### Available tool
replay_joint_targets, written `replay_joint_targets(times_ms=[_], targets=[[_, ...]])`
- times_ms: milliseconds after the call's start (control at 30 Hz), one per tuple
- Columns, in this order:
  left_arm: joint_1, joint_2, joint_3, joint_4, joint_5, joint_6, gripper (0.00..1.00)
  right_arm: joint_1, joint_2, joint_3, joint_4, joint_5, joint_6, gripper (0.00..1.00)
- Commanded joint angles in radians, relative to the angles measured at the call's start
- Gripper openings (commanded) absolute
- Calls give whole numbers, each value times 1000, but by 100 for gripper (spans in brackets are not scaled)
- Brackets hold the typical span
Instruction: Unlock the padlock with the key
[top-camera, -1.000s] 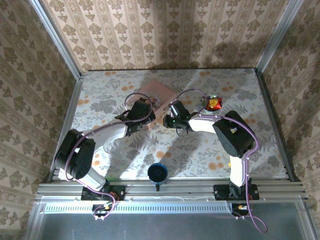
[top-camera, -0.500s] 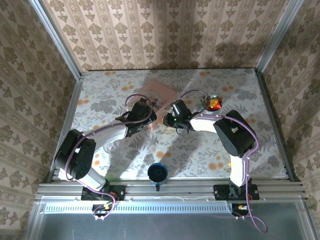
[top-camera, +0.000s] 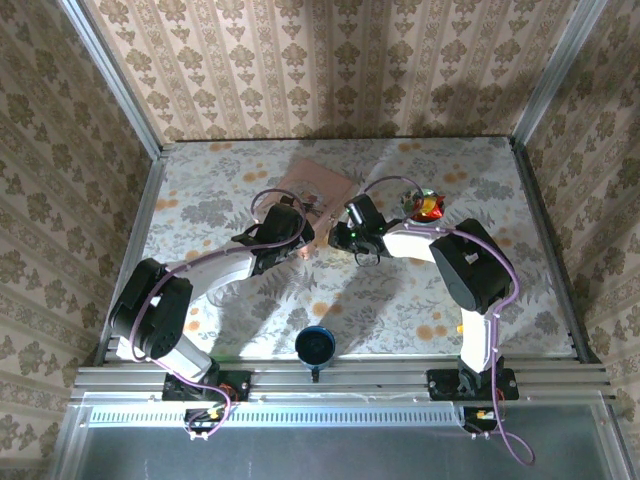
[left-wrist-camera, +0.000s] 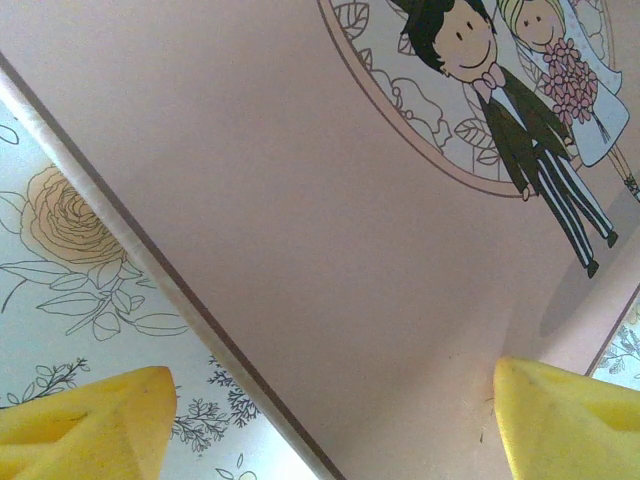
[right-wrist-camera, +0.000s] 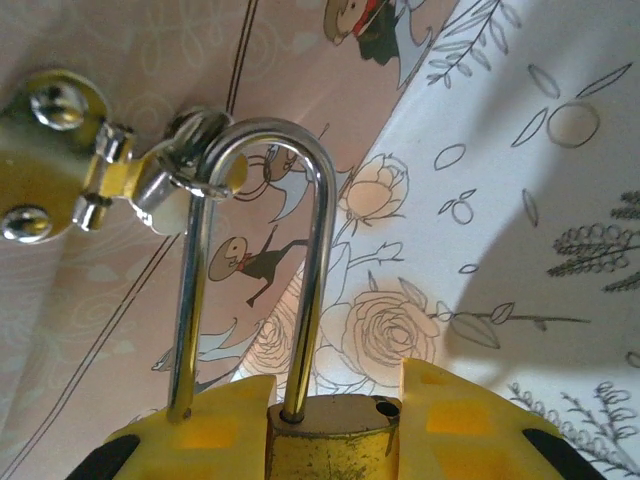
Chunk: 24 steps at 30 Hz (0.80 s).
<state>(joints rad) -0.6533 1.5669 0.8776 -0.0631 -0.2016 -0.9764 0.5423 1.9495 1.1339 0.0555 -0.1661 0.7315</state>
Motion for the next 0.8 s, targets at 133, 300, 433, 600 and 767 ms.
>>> replay_joint_targets(times_ms=[133,300,433,600,767], targets=[[-2,28,-46,-149,8,5,81,-33,-32,102,46,10,-157,8],[-1,31,-45,-145,11,6,81,-41,-2,141,63,-53,-168,10],[-1,34,-45,-143,16,7,80,-42,44,181,63,-85,-155,11],[-1,32,-43,-141,21,7,79,-48,102,222,18,-52,-133,8],[-2,31,-48,-142,21,4,79,-68,105,208,63,-49,-127,7]])
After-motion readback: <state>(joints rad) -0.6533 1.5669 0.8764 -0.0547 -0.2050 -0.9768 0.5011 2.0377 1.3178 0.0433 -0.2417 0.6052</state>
